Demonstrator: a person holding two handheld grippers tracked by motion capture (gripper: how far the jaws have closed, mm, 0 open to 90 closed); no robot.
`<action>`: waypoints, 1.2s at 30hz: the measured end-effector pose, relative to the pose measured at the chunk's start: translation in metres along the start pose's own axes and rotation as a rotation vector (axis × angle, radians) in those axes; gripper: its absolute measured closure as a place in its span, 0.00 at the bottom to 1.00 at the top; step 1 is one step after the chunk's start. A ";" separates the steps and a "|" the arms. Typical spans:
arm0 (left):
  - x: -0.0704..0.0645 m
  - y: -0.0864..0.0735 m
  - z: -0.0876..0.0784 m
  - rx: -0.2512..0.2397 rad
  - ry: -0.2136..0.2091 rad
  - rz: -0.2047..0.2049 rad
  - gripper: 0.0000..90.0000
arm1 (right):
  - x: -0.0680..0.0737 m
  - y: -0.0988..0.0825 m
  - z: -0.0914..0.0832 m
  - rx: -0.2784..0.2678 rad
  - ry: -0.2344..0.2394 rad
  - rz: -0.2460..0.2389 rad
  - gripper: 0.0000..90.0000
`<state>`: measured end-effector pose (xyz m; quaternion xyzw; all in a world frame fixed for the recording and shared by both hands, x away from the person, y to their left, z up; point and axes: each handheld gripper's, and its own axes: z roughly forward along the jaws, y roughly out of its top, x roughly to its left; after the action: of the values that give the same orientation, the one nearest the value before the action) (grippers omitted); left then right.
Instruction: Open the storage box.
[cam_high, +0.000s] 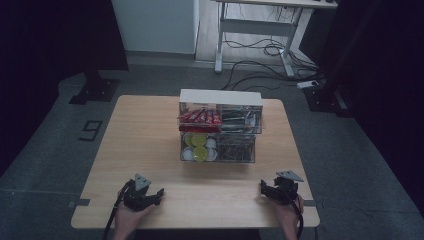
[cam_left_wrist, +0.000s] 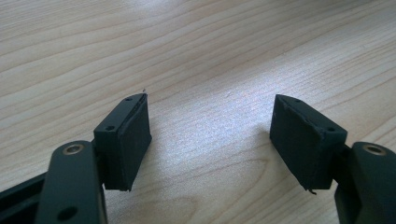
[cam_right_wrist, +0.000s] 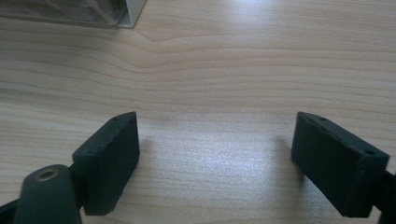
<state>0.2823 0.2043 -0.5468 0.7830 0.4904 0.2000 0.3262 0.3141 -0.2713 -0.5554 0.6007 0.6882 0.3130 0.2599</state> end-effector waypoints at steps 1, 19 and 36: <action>0.000 0.000 0.000 0.000 -0.001 0.000 0.32 | 0.000 0.000 0.000 0.000 0.000 0.000 0.18; 0.000 -0.001 -0.001 0.001 -0.003 0.001 0.32 | 0.007 -0.003 -0.004 -0.016 0.028 -0.044 0.27; 0.001 -0.001 -0.001 -0.003 -0.009 -0.008 0.32 | 0.003 -0.001 -0.016 -0.103 0.104 -0.036 0.48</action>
<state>0.2815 0.2059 -0.5466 0.7814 0.4918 0.1959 0.3304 0.3010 -0.2704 -0.5457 0.5568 0.6946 0.3741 0.2600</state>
